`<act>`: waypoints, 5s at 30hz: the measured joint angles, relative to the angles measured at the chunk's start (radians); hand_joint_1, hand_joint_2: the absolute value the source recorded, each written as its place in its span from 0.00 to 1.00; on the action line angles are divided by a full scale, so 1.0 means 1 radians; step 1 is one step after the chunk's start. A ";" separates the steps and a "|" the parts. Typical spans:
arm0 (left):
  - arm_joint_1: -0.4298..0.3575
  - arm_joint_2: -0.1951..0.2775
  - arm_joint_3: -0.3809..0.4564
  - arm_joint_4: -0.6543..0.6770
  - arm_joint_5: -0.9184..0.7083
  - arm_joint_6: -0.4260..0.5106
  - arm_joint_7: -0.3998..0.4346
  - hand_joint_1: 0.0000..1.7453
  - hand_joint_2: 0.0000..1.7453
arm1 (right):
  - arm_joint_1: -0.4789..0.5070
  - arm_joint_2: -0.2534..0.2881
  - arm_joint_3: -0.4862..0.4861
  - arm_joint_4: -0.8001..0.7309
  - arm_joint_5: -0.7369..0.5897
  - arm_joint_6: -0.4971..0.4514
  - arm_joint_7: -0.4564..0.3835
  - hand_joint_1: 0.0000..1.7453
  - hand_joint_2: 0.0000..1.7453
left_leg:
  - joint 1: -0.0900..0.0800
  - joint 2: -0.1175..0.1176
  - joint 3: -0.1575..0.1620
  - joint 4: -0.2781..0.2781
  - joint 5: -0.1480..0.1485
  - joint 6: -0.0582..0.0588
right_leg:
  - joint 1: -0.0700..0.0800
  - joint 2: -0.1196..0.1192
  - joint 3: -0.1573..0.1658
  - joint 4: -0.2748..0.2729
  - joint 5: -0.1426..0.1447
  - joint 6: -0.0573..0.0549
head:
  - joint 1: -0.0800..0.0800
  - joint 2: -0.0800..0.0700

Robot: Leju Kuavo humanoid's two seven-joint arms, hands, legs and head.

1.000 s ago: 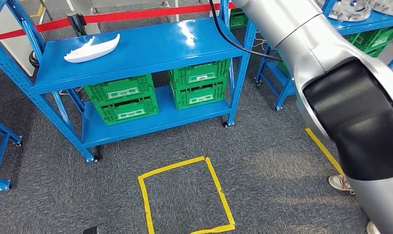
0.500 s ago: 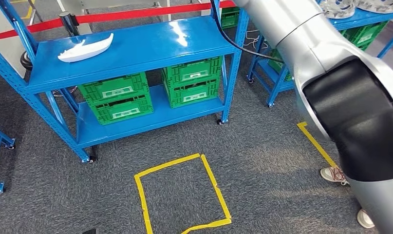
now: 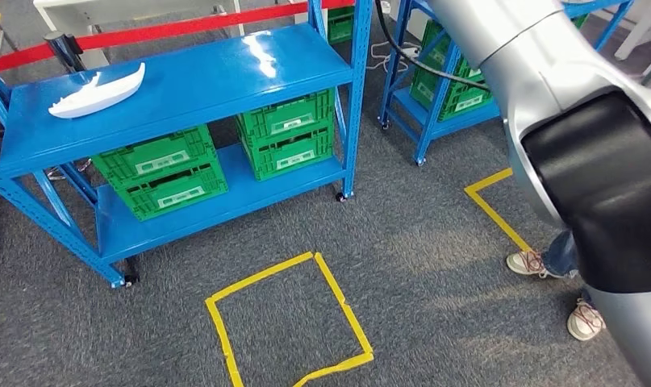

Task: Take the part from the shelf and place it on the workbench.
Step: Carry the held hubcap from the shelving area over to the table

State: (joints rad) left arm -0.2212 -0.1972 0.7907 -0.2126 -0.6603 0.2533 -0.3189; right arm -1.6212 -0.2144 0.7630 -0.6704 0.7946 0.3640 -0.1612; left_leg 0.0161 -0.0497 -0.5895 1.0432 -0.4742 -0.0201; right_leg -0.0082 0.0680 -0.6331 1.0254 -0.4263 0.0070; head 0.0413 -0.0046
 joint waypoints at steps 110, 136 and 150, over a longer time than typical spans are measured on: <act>0.138 0.011 0.054 0.014 0.010 -0.031 -0.187 0.00 1.00 | 0.083 -0.506 0.131 -0.457 -0.305 -0.015 0.062 1.00 1.00 | -0.015 0.111 0.019 0.008 -0.042 0.012 | -0.003 -0.080 0.012 -0.010 -0.007 -0.001 | 0.040 0.000; 0.146 0.012 0.072 0.015 0.020 -0.054 -0.187 0.00 1.00 | 0.118 -0.431 0.092 -0.379 -0.219 -0.029 0.026 1.00 1.00 | -0.018 0.113 0.019 -0.006 -0.024 0.038 | 0.000 -0.103 -0.002 0.013 -0.007 0.023 | 0.043 0.000; 0.148 0.012 0.072 0.016 0.009 -0.075 -0.184 0.00 1.00 | 0.137 -0.403 0.080 -0.352 -0.186 -0.046 0.015 1.00 1.00 | -0.007 0.017 -0.029 0.070 -0.031 0.007 | -0.008 0.001 0.003 -0.002 -0.004 -0.005 | 0.042 0.000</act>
State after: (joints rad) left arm -0.0737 -0.1848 0.8625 -0.1967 -0.6517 0.1787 -0.5026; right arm -1.4842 -0.6177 0.8427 -1.0220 0.6088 0.3179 -0.1461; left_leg 0.0095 -0.0326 -0.6184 1.1133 -0.5053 -0.0134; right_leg -0.0161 0.0694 -0.6298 1.0233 -0.4303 0.0024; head 0.0830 -0.0046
